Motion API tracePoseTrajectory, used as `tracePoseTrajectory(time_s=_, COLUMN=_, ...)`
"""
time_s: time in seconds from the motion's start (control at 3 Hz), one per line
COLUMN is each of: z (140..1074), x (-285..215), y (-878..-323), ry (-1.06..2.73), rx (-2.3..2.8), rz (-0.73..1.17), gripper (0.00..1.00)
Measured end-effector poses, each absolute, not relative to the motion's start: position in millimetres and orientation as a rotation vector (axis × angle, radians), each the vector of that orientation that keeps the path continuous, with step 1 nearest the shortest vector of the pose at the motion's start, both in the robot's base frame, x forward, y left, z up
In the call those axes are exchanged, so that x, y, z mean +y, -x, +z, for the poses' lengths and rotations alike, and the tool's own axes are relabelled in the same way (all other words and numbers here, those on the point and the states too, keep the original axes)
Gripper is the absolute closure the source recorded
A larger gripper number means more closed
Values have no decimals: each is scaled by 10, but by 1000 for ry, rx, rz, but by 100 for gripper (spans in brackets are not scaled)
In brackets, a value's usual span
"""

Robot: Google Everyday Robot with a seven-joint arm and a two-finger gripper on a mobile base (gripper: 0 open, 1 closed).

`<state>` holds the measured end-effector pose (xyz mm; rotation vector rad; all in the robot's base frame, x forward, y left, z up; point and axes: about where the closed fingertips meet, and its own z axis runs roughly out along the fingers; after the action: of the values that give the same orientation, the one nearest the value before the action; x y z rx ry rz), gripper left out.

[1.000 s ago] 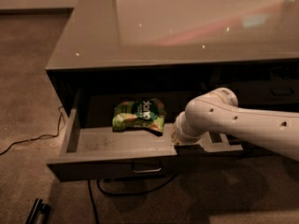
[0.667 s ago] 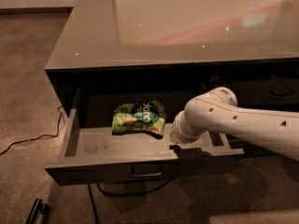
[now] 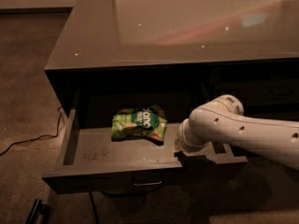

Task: Open top drawer

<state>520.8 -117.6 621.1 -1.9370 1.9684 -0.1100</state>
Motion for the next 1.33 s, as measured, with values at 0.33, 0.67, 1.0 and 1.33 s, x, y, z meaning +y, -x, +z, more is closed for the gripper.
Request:
tracePoseTrajectory(time_s=0.33, z=6181, x=-1314, y=-4926, ry=1935, rx=2034, rz=-119, gripper=100)
tracePoseTrajectory(time_s=0.67, z=6186, x=-1309, y=-4941, ry=1935, rx=2035, rz=-119, gripper=81)
tracePoseTrajectory(time_s=1.0, z=6186, x=-1309, y=-4941, ry=1935, rx=2035, rz=-119, gripper=58)
tracePoseTrajectory(time_s=1.33, z=6186, x=-1309, y=-4941, ry=1935, rx=2035, rz=-119, gripper=36)
